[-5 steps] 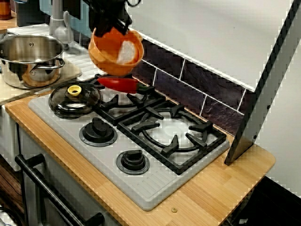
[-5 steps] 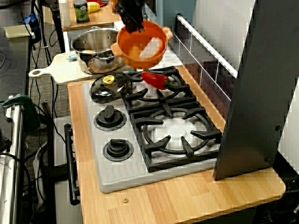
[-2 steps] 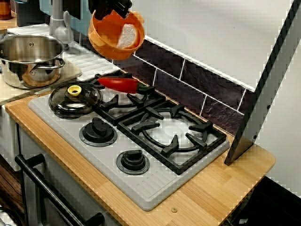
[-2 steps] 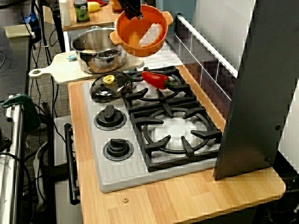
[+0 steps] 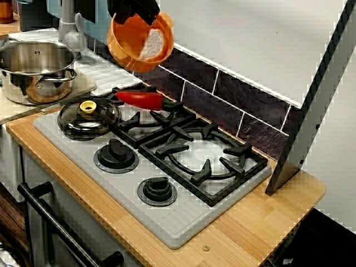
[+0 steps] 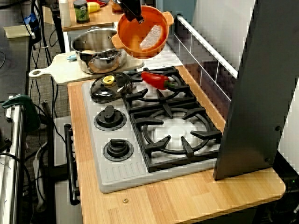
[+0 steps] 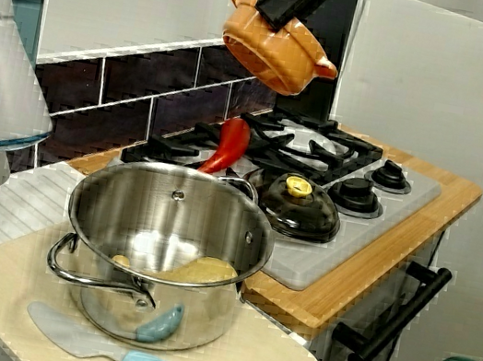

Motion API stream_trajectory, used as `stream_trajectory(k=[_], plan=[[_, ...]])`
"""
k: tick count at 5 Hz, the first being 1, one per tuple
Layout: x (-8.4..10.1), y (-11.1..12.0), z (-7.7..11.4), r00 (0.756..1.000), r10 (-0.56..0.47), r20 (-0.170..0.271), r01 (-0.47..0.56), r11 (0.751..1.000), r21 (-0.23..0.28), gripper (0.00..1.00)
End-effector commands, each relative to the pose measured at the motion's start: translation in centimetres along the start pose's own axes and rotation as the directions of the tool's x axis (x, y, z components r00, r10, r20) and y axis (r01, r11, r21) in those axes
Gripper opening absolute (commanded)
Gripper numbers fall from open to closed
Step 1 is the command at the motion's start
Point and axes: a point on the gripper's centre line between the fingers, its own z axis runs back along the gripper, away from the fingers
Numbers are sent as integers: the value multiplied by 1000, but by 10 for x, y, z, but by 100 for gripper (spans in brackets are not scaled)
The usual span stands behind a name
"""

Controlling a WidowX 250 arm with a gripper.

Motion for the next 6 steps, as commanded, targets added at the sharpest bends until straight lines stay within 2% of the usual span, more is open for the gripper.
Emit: stream_trajectory(k=[1,3,5,6], plan=[[6,3,8,997,47,60,-50,998,47,0],[-5,-14,11,992,75,103,-89,987,132,0],[-5,-13,11,991,88,104,-102,986,135,0],[-5,-8,16,990,96,103,-108,987,121,0]])
